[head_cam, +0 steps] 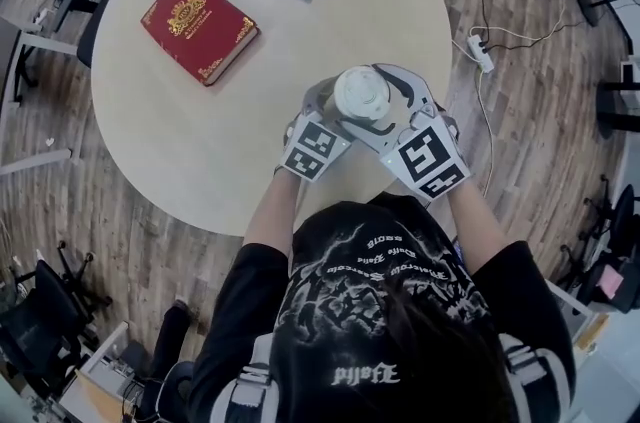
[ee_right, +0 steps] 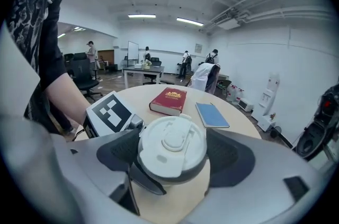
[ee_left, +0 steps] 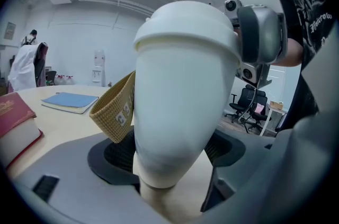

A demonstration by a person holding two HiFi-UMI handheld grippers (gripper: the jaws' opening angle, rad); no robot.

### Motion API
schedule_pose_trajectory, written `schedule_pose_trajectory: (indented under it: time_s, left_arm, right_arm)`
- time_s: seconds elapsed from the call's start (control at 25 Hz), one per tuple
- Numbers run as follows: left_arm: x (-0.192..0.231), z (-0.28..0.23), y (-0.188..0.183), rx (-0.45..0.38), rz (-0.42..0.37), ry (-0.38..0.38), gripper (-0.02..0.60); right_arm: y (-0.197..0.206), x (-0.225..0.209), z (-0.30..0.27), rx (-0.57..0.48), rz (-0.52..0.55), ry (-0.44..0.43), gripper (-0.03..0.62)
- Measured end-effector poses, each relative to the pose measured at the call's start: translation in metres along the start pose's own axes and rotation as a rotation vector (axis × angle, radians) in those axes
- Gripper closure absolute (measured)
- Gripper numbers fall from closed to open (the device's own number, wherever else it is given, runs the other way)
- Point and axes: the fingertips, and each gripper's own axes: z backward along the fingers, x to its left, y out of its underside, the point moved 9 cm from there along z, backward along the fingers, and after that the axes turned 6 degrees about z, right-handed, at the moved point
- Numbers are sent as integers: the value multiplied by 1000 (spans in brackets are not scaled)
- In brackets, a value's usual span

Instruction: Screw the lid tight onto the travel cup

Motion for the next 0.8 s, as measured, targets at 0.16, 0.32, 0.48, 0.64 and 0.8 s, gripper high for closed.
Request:
schedule_pose_trajectory:
  time_s: [0.16, 0.32, 0.48, 0.64, 0.8]
  left_arm:
    - [-1, 0, 1, -3, 9, -20, 172]
    - [-4, -1, 2, -8, 15, -46, 172]
    - [-5, -1, 2, -6, 22, -68, 172]
    - [-7, -2, 1, -3, 20, -75, 172]
    - [-7, 0, 5, -9, 50, -81, 172]
  right_arm:
    - [1, 7, -1, -34, -67, 102, 191]
    - [2, 13, -1, -60, -121, 197, 189]
    - [0, 17, -4, -67, -164, 277, 184]
    - [0, 19, -5, -78, -177, 313, 180]
    - [-2, 18, -3, -86, -150, 284, 168]
